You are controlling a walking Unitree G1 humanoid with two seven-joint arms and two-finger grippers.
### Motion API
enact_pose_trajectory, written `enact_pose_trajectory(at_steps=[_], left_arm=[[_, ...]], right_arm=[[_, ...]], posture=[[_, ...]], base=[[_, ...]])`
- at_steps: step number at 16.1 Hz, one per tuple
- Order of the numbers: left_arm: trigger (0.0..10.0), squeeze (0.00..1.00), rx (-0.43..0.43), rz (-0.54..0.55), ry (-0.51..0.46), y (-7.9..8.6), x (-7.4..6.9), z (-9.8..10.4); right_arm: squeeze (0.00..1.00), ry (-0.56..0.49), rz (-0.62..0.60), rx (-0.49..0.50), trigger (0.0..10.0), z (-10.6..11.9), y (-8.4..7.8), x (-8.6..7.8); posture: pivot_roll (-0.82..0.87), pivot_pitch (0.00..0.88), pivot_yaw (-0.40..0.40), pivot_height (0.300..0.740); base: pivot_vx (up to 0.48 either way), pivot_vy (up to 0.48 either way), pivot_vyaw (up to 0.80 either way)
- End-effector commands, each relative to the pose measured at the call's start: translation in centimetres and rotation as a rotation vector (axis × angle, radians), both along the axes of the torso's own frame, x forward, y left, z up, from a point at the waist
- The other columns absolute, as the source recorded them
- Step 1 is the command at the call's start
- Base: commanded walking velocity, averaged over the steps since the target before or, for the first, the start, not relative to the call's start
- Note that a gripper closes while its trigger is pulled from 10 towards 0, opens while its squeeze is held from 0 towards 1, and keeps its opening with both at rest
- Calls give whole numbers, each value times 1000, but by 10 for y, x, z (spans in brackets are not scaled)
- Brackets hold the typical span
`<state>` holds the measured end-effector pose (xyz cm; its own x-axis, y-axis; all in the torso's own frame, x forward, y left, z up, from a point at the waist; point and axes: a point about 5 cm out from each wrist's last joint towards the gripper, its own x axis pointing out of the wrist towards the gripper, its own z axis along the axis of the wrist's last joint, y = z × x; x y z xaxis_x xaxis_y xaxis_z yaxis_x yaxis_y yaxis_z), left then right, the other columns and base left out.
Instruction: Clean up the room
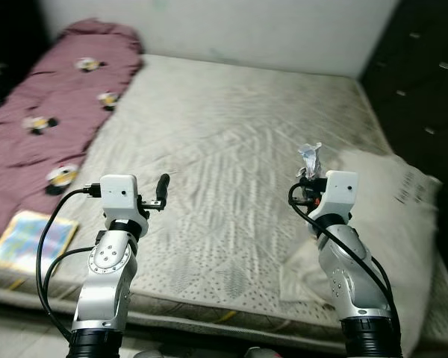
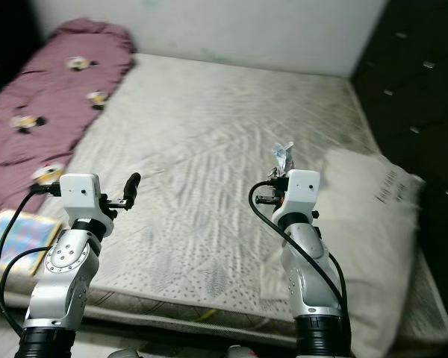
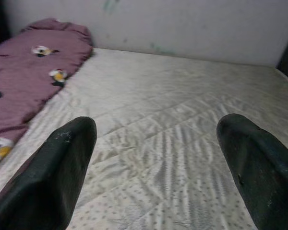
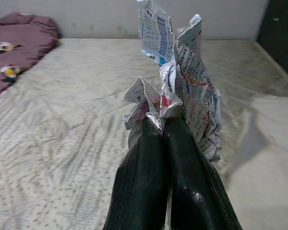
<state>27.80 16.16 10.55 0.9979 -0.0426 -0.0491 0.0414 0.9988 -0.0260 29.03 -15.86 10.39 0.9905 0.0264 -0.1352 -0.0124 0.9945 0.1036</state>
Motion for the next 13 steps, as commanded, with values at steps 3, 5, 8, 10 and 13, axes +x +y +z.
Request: enact_pose_trajectory(at_steps=[3,5,8,10,13], left_arm=[[10000,0,-5,-10,13,-1,0,-2],[10000,0,-6,-8,11,-1,1,-1],[10000,0,-11,-6,9,-1,1,0],[10000,0,-14,-8,8,-1,1,0],[10000,0,-15,-13,8,-1,1,0]], right_arm=[[0,-21,3,-2,10000,5,0,3],[0,-31,8,1,10000,7,1,4],[0,24,-33,4,10000,-1,-4,3],[0,5,-30,-120,10000,0,-3,3],[0,-39,3,-119,10000,2,6,1]], posture=[[-9,0,-58,740],[-10,0,-58,740],[-12,0,-56,740],[-13,0,-56,740],[-14,0,-55,740]], base=[[0,396,-800],[0,467,0],[0,480,0],[0,480,0],[0,480,0]])
